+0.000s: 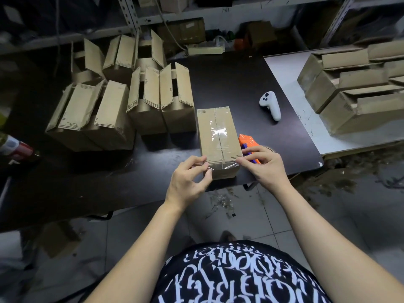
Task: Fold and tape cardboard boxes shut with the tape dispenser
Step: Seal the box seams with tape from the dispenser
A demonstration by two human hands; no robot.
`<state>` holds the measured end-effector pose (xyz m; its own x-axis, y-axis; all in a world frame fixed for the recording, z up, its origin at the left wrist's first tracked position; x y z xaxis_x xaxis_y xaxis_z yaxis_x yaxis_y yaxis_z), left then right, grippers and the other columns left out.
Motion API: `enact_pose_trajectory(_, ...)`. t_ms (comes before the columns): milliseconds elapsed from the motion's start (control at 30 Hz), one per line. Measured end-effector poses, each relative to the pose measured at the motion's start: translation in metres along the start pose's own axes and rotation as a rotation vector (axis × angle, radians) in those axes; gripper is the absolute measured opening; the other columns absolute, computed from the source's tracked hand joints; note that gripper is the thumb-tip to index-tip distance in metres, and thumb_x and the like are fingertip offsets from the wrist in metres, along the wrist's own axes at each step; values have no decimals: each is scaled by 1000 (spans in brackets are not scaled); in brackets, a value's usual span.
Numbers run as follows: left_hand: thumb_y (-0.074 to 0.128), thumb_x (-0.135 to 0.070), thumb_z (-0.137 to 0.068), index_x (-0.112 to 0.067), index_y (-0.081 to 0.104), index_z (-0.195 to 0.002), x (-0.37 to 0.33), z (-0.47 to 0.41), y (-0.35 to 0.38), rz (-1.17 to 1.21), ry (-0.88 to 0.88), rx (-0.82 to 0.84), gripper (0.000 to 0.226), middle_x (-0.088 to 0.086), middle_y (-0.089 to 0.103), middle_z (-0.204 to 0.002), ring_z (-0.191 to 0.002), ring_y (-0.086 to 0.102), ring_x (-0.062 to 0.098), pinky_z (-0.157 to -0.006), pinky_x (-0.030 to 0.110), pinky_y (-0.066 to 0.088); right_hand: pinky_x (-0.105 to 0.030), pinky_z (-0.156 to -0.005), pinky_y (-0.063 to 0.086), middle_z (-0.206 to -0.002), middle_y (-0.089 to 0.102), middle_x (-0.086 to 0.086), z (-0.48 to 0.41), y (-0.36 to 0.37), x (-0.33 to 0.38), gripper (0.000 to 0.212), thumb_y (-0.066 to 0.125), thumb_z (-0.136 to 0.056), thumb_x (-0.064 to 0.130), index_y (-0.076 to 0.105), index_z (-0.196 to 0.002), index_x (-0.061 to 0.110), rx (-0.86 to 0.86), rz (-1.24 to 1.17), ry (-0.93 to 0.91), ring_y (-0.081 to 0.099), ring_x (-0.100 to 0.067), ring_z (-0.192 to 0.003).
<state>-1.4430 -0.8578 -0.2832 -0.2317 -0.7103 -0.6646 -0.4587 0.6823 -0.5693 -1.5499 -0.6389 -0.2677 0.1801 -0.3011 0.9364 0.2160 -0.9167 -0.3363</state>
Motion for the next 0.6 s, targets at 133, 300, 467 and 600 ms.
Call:
enact_pose_trajectory(133, 77, -10, -88, 0, 80, -90, 4, -6, 0, 2, 0, 20, 10, 10, 71, -99, -98, 73, 26, -80, 46, 61, -17, -86, 52, -98, 75, 5, 0, -1, -3, 15, 94, -70, 11, 84, -80, 13, 17, 14, -36, 68, -3, -97)
enact_pose_trajectory(300, 81, 2, -81, 2, 77, -88, 6, -10, -2, -48, 41, 75, 8, 13, 72, -96, -93, 74, 29, -77, 44, 62, -42, -86, 62, -99, 74, 7, -4, -5, -4, 17, 94, -69, 9, 83, -80, 15, 75, 57, -80, 71, -16, -98)
enact_pose_trajectory(467, 85, 5, -75, 3, 77, -87, 2, -13, -4, -24, 31, 1, 14, 13, 73, -95, -93, 72, 20, -88, 18, 55, -48, -85, 60, -99, 74, 7, -5, -5, -7, 19, 93, -70, 6, 82, -84, 13, 67, 91, -88, 71, -18, -96)
enact_pose_trajectory(600, 85, 6, -73, 0, 76, -94, 5, -13, -7, -74, 51, 23, 23, 13, 71, -106, -88, 69, 16, -83, 25, 58, -25, -87, 58, -101, 72, 14, -1, -8, 0, 42, 83, -78, -3, 74, -107, 26, 117, 104, -24, 72, -9, -93)
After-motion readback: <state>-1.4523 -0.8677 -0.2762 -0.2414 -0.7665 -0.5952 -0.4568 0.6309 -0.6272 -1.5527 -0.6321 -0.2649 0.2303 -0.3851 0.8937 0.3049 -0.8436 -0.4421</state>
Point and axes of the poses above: each hand's wrist, its own z-axis away from the middle knuckle, its own y-axis out of the palm, x = y × z, the point moved 1 cm from there along -z, towards the middle knuckle
